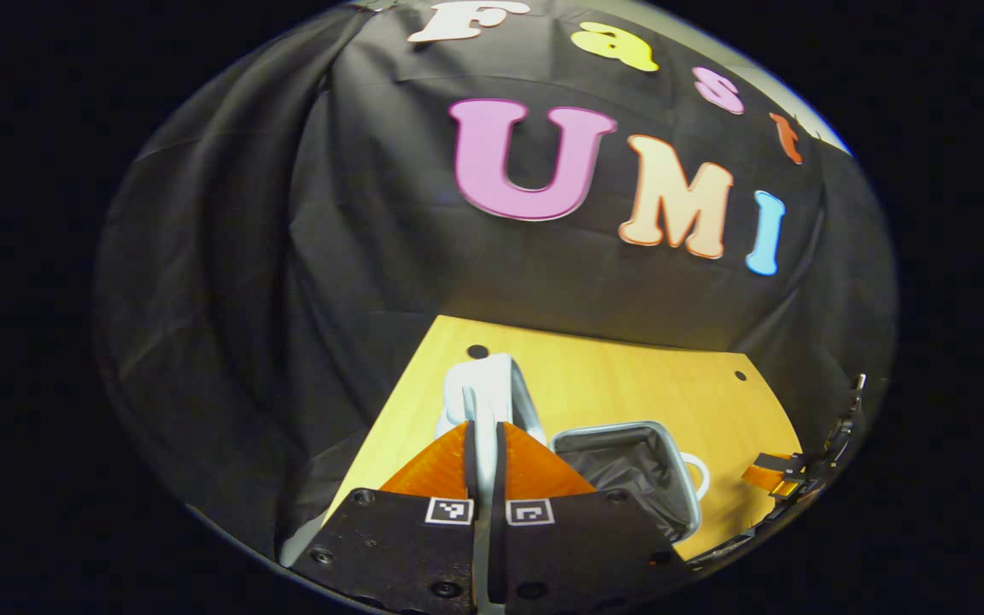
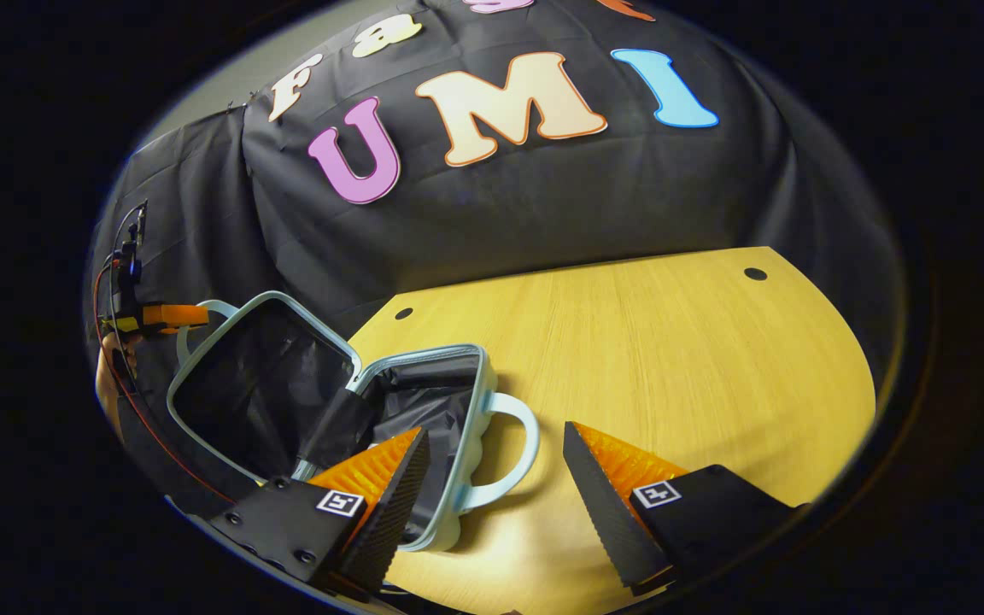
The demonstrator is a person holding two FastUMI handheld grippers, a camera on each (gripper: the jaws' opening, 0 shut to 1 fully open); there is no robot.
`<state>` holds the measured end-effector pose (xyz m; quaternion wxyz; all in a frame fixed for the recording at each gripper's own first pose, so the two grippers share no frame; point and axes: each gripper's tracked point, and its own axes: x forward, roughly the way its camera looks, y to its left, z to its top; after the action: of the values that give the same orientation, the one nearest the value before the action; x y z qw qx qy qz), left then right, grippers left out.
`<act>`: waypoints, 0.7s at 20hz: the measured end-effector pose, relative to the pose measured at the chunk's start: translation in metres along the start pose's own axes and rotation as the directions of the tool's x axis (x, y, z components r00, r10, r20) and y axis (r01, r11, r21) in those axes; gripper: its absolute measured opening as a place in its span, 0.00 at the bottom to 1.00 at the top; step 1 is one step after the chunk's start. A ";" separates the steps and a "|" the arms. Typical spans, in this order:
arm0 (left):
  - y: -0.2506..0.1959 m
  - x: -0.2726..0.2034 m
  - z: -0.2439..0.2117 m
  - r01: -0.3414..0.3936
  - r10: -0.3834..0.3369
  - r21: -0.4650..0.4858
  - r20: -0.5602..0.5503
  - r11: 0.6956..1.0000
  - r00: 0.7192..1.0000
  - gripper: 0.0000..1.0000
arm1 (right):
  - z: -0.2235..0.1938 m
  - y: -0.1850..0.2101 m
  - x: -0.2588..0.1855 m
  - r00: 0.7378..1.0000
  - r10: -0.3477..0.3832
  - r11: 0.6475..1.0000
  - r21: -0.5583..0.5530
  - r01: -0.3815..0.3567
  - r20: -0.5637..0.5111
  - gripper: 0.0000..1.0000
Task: First open the suitcase, pack the skin care products into it, and then close the suitcase.
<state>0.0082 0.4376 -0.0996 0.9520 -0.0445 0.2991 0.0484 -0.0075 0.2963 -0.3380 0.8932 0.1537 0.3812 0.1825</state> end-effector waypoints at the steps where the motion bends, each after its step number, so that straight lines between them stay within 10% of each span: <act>1: -0.019 0.000 0.003 0.025 -0.025 0.009 0.007 1.000 1.000 0.00 | 0.002 -0.006 -0.004 1.000 0.000 1.000 -0.001 0.000 0.006 0.98; 14: -0.252 0.030 -0.051 0.399 -0.398 -0.007 -0.090 0.917 0.913 0.00 | 0.028 -0.087 -0.057 0.996 -0.051 0.999 0.003 0.051 0.071 0.98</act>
<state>0.0332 0.1844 -0.1446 0.9277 -0.1010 0.3264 -0.1505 -0.0058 0.1901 -0.3199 0.9104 0.1509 0.3533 0.1539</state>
